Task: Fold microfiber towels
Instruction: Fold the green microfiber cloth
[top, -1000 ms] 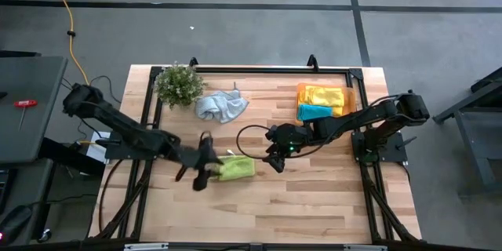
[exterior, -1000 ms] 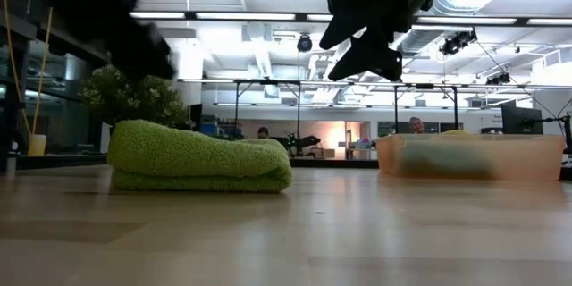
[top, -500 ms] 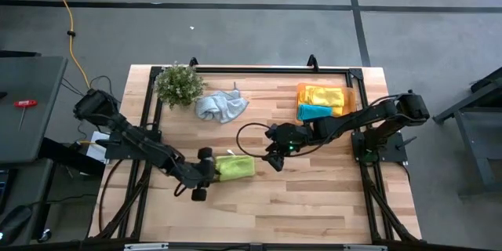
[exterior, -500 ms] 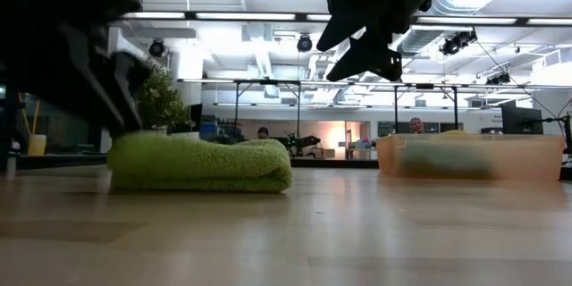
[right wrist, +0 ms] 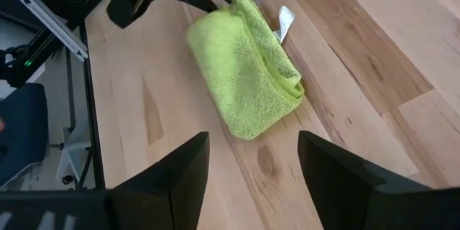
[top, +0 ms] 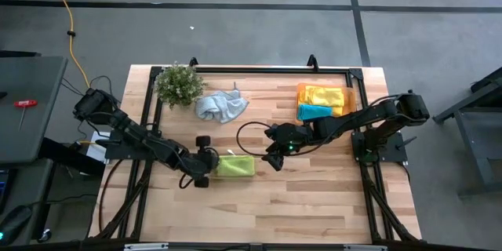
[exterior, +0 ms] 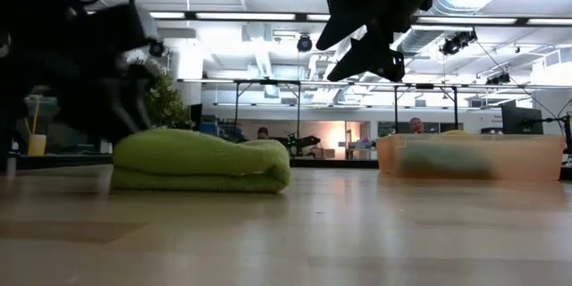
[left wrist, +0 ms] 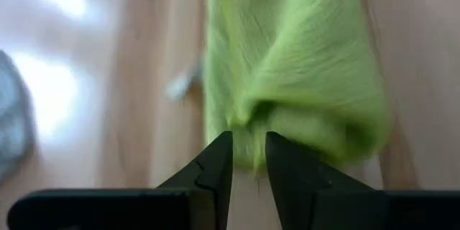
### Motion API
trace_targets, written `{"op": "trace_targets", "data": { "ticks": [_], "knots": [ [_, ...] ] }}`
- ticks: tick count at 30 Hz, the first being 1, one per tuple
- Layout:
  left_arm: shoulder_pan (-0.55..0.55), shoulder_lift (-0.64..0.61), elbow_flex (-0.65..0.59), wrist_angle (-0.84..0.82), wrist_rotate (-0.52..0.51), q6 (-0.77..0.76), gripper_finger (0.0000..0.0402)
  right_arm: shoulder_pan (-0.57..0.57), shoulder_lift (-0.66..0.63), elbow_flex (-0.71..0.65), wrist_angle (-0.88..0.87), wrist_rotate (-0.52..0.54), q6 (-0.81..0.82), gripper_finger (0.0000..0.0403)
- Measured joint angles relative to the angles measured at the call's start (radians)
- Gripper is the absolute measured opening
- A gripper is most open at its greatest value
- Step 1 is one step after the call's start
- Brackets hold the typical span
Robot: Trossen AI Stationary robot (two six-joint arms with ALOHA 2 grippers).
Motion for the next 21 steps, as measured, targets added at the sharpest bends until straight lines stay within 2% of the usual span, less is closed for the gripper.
{"op": "trace_targets", "data": {
  "ticks": [5,8,11,17,19,21],
  "knots": [
    [0.021,-0.001,0.001,-0.101,0.209,-0.03,0.0074,0.0,0.0,0.0,0.0,0.0,0.001,0.0206],
    [0.021,-0.02,0.023,-0.177,0.255,-0.098,0.0074,0.0,0.0,0.0,0.0,0.0,0.011,0.0206],
    [0.01,-0.075,0.039,-0.176,0.245,-0.138,0.0074,0.0,0.0,0.0,0.014,0.0,0.01,0.0206],
    [0.011,-0.15,0.033,-0.142,0.1,-0.056,0.0074,-0.003,0.005,0.0,0.014,0.0,0.001,0.0206],
    [0.034,-0.15,0.032,-0.142,0.093,-0.009,0.0074,-0.008,0.008,0.0,0.023,0.0,-0.003,0.0206],
    [0.065,-0.14,0.032,-0.137,0.133,0.029,0.0074,-0.014,0.011,0.0,0.021,0.0,-0.007,0.0206]
  ]
}}
